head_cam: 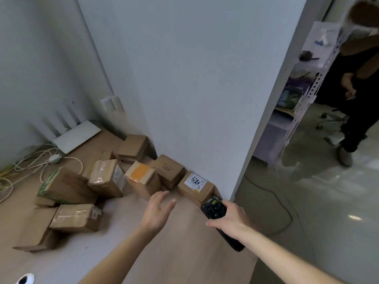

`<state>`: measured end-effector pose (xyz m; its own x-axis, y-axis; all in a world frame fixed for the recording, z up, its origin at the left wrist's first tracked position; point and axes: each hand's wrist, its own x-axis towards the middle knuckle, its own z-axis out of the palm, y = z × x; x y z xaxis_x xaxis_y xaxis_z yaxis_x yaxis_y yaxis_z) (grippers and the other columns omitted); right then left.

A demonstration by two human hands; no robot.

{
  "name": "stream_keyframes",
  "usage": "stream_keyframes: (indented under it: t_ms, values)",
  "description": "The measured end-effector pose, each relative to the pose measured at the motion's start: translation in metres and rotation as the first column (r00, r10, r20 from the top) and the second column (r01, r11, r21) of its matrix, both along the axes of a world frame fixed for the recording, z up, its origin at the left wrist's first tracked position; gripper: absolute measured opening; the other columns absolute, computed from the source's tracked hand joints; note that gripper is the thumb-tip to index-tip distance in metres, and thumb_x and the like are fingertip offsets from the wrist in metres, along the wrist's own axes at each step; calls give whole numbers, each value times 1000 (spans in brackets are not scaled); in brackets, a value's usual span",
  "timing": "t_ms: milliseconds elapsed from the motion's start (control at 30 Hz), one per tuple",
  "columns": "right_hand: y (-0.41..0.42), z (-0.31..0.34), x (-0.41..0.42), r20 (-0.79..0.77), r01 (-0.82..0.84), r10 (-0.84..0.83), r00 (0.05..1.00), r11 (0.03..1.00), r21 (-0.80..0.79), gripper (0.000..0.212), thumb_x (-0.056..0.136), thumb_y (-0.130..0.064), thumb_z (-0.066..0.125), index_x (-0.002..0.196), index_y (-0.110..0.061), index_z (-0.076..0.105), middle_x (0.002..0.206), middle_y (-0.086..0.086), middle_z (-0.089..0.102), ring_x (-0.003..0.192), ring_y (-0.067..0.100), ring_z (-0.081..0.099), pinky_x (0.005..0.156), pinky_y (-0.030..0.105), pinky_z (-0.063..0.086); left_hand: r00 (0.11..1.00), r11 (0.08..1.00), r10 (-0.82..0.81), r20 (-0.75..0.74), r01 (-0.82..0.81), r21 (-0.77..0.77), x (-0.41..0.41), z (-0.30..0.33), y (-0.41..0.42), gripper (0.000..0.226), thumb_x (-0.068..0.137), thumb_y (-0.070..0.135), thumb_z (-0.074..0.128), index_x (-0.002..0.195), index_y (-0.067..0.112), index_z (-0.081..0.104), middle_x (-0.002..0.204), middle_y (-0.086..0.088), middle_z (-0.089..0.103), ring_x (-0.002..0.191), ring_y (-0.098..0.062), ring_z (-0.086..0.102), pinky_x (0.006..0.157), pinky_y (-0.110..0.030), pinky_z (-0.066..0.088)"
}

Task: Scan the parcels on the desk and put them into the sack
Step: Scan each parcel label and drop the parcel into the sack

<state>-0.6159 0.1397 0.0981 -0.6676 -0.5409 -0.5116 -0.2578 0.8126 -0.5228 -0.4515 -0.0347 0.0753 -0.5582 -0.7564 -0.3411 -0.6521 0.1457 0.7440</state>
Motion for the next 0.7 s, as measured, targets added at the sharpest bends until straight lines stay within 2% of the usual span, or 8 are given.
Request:
stream_keyframes:
  t_ms: [100, 267, 500, 600, 700]
  values:
    - [-22, -32, -22, 36, 34, -33, 999, 999, -16, 58, 59, -46, 87, 112, -34, 67, 104, -11, 71, 99, 15, 68, 83, 28, 57, 1000, 995, 29, -12, -28, 97, -32, -32, -14, 62, 98, 39, 59, 153, 18, 37, 157, -3, 40, 141, -19, 40, 118, -38, 32]
    - [-40, -73, -43, 93, 57, -55, 994, 998, -18, 69, 49, -56, 82, 115, -37, 67, 107, -12, 72, 98, 14, 69, 85, 31, 59, 999, 987, 37, 29, -41, 155, -64, -71, -31, 66, 98, 43, 57, 156, 22, 32, 158, 0, 38, 142, -19, 39, 117, -36, 32]
    - [-52, -100, -54, 161, 52, -40, 986, 996, -71, 51, 56, -55, 85, 100, -37, 66, 99, -17, 72, 94, 8, 68, 87, 33, 58, 996, 970, 82, 35, -87, 227, -85, -96, -44, 64, 101, 43, 53, 157, 24, 29, 158, -1, 38, 142, -21, 38, 115, -35, 31]
    - [-54, -106, -54, 185, 85, -65, 981, 991, -101, 55, 48, -61, 81, 97, -38, 72, 92, -18, 75, 89, 6, 70, 86, 34, 60, 996, 980, 69, 63, -79, 180, -85, -97, -41, 55, 102, 38, 52, 152, 17, 40, 142, -2, 51, 122, -15, 48, 101, -27, 35]
    - [-50, -109, -53, 199, 101, -74, 977, 987, -128, 48, 53, -55, 86, 96, -39, 73, 89, -20, 76, 86, 4, 71, 84, 33, 60, 993, 973, 115, 24, -118, 199, -78, -93, -32, 34, 102, 35, 54, 129, 15, 60, 120, 1, 59, 101, -12, 55, 84, -23, 41]
